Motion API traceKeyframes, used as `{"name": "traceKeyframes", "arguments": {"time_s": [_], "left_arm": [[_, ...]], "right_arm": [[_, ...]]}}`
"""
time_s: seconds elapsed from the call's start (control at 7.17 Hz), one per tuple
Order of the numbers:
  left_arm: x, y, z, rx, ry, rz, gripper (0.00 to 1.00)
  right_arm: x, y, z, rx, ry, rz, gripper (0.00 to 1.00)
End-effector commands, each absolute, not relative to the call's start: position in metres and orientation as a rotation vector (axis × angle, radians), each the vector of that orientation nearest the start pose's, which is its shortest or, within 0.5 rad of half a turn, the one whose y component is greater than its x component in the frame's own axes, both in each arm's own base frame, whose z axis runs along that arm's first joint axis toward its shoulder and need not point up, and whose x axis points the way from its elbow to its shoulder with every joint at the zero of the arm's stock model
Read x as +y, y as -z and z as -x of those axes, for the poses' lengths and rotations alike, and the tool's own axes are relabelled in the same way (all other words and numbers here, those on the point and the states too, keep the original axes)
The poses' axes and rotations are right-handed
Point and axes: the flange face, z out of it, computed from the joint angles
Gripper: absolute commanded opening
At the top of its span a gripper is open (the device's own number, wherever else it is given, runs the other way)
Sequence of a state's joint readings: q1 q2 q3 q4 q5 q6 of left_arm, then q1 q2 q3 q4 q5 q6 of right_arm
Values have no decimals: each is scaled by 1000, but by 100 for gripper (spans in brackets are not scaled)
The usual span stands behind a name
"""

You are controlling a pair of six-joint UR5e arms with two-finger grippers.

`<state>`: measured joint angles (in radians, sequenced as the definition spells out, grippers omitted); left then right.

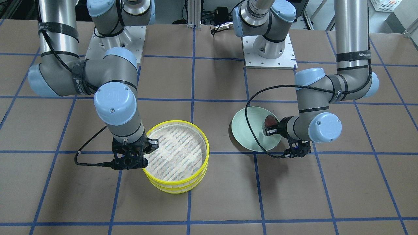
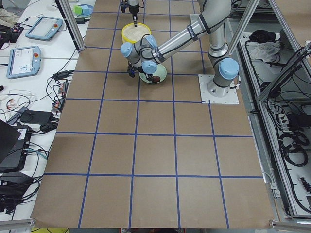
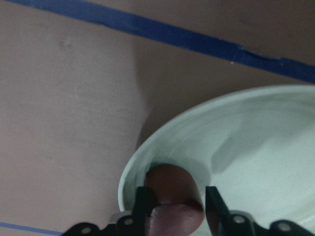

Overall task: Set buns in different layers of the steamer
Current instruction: 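Lift brown bun toward steamer with left gripper while right gripper releases and rises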

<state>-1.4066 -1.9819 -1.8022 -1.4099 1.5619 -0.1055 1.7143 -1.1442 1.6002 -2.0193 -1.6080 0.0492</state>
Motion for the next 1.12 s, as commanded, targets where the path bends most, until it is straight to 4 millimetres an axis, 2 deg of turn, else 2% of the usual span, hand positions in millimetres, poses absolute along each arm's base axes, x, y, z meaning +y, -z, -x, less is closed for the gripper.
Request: {"name": "traceKeyframes", "arguments": {"time_s": [0.0, 0.14, 0.28, 0.42, 0.56, 0.7, 0.84, 0.98], "left_arm": [[-544, -186, 46, 3051, -740, 403, 0], [-547, -199, 46, 3063, -696, 403, 0], [-556, -214, 48, 3077, -641, 394, 0], [-567, -240, 60, 3121, -572, 382, 0], [-573, -269, 82, 3193, -515, 418, 0], [-577, -299, 106, 3187, -431, 521, 0], [-579, -326, 131, 3200, -351, 534, 0], [-579, -348, 156, 3250, -320, 675, 0]], "right_arm": [[-602, -283, -217, 3175, 10, 141, 71], [-601, -297, -217, 3171, 37, 148, 100], [-589, -328, -214, 3172, 44, 150, 100], [-577, -363, -208, 3170, 65, 143, 100], [-559, -408, -199, 3164, 71, 130, 100], [-544, -451, -196, 3162, 78, 118, 100], [-532, -488, -194, 3164, 57, 111, 100], [-521, -508, -192, 3164, 64, 106, 100]]}}
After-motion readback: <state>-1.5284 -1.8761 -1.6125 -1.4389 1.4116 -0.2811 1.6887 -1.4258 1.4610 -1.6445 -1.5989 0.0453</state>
